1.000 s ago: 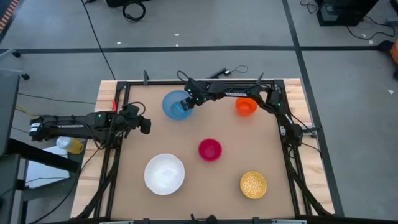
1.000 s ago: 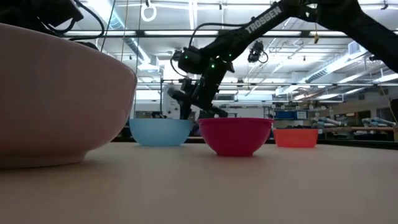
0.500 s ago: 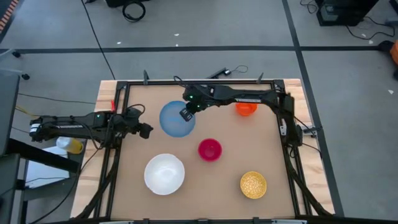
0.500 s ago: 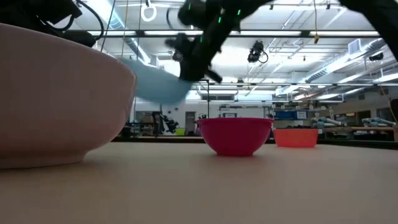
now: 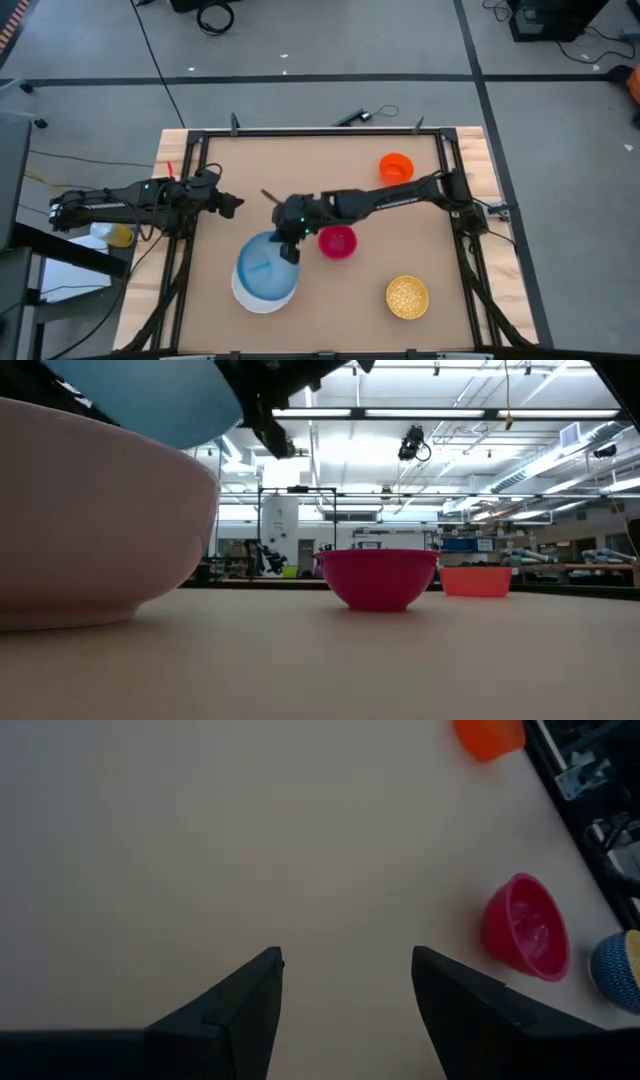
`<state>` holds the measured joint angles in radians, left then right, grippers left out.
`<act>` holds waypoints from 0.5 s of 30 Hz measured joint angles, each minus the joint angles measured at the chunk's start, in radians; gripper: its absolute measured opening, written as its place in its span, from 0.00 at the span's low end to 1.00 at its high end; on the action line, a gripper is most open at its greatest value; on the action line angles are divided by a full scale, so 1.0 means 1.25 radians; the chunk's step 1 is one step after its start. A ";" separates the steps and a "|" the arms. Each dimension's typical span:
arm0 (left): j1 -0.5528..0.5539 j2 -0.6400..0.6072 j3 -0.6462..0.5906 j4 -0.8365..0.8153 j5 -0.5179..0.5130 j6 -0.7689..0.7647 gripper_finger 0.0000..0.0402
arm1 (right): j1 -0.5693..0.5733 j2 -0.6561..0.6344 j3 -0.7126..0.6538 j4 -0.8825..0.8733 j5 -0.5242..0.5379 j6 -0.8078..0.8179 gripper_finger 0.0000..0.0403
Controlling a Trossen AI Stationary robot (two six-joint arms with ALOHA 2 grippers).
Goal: Nest bowls inside each other by size order
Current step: Stack the blue bowl on top of the white bowl
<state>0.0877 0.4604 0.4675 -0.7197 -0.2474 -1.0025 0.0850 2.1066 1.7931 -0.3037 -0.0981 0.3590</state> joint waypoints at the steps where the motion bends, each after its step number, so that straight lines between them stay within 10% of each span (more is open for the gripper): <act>1: 0.000 0.003 0.000 0.002 -0.001 0.000 0.56 | 0.003 0.007 0.000 -0.003 0.000 -0.003 0.02; 15: 0.001 0.003 0.000 0.004 -0.002 -0.036 0.56 | 0.023 0.053 0.001 -0.013 -0.018 0.074 0.40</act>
<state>0.0883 0.4644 0.4675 -0.7151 -0.2493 -1.0476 0.1135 2.1723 1.7941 -0.3199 -0.1207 0.4512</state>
